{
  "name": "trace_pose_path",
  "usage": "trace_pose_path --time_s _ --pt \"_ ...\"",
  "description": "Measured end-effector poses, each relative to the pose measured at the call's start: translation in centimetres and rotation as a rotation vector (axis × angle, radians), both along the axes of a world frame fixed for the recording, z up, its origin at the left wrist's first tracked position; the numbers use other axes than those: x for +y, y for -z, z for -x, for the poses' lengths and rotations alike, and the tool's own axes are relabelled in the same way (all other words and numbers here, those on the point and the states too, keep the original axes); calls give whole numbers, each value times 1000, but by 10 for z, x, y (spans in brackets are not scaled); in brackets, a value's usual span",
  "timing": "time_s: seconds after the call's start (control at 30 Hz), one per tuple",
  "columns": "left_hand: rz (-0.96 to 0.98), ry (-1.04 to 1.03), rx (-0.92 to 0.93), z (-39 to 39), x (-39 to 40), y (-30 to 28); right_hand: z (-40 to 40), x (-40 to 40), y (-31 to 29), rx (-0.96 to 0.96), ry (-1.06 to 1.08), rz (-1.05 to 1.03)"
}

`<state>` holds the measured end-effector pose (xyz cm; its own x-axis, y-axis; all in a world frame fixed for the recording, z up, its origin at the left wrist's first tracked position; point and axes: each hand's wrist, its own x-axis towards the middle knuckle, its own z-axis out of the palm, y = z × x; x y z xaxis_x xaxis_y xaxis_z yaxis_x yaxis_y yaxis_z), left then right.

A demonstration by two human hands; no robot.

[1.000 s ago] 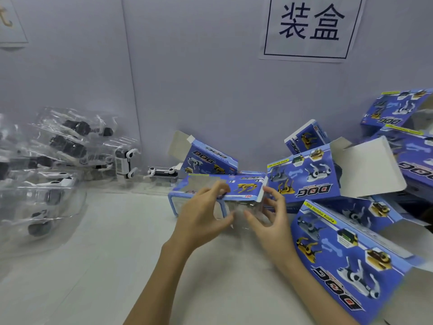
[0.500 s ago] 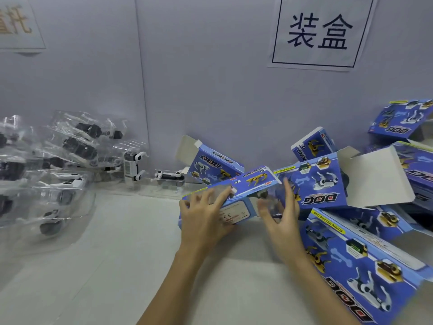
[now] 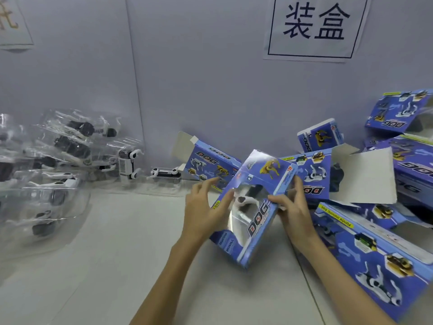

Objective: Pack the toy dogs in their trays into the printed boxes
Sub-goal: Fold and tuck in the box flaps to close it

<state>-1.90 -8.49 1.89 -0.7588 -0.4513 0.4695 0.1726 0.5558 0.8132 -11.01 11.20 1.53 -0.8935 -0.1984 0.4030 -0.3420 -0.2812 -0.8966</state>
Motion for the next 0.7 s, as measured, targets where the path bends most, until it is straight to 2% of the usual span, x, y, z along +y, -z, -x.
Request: trace_pose_path --time_s 0.1,0.17,0.27,0.4,0.53,0.7 --pt "-310 350 -207 -2 -2 1 -8 -5 -3 165 25 -15" --pt "-405 466 -161 -1 1 1 -11 -11 -8 237 54 -30" --pt "-492 532 -31 -2 3 2 -14 -17 -20 266 67 -121" --pt "-459 600 56 -4 3 3 -24 -17 -24 271 80 -154" --pt "-312 583 156 -5 10 4 -29 -11 -29 284 41 -149" --pt "-269 496 201 -4 24 3 -28 2 -39 326 -1 -184"
